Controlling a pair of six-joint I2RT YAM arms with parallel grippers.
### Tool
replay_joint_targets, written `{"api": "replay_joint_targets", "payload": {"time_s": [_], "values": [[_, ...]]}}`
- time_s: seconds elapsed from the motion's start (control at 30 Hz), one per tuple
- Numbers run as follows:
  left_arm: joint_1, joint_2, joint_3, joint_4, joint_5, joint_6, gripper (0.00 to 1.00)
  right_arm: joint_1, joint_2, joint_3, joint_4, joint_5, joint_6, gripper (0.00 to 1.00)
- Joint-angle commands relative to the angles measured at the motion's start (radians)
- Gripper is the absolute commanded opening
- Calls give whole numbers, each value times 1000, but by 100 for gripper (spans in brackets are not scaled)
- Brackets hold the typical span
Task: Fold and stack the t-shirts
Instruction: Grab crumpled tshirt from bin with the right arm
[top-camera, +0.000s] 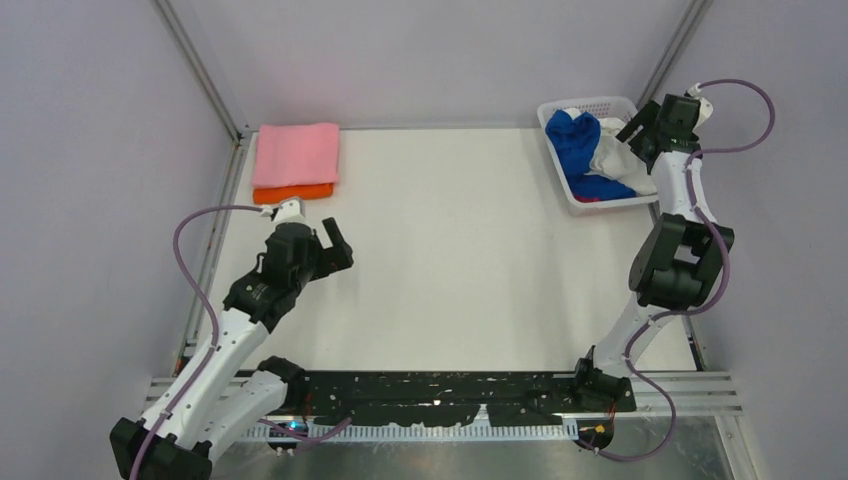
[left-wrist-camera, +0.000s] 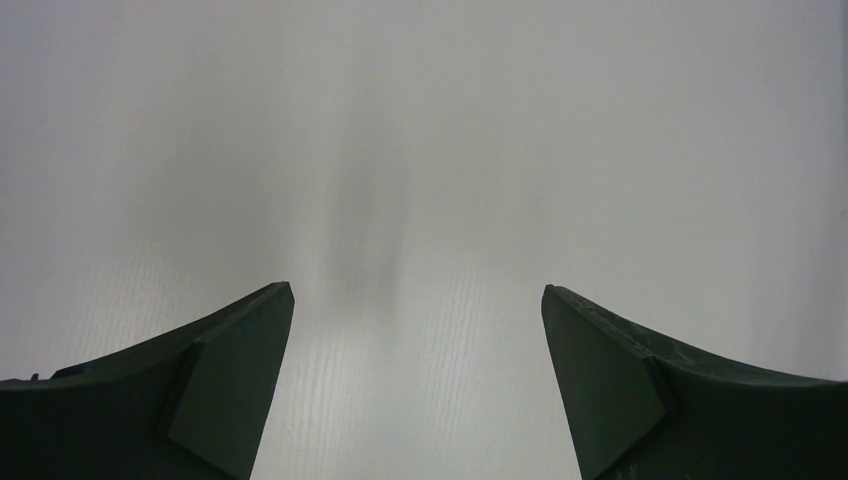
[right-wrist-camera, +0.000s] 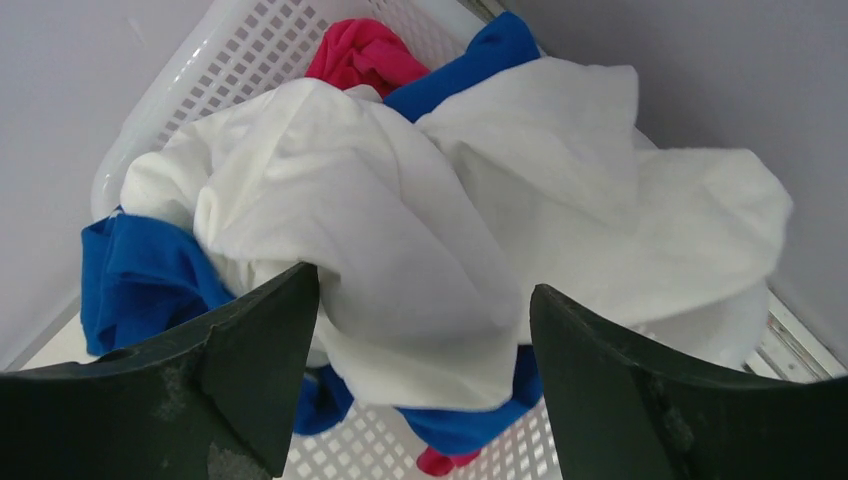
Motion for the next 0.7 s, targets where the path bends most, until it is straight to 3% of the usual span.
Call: {"api": "replay_joint_targets", "payload": {"time_s": [0.0, 0.17, 0.23, 0.3, 0.33, 0.37, 0.4, 0.67], "values": [[4, 26, 56, 33, -7, 22, 100, -12, 132, 149, 38, -164, -13, 84], [4, 56, 63, 37, -3, 20, 100, -11, 243, 217, 88, -295, 11, 77], [4, 64, 68, 33, -1, 19, 100, -12, 260, 217, 99, -323, 25, 66], [4, 67, 70, 31, -2, 20, 100, -12, 258, 196, 134, -359, 41, 40], [4, 67, 69, 30, -2, 19, 100, -12, 253, 186, 159, -365, 54, 32], [4, 67, 68, 29, -4, 16, 100, -12, 239, 169, 169, -368, 67, 15], [4, 65, 69, 27, -3, 14, 100, -13, 229, 163, 187, -368, 70, 10], [4, 37, 58, 23, -1, 15, 99, -42, 5, 154, 197, -155, 53, 5]]}}
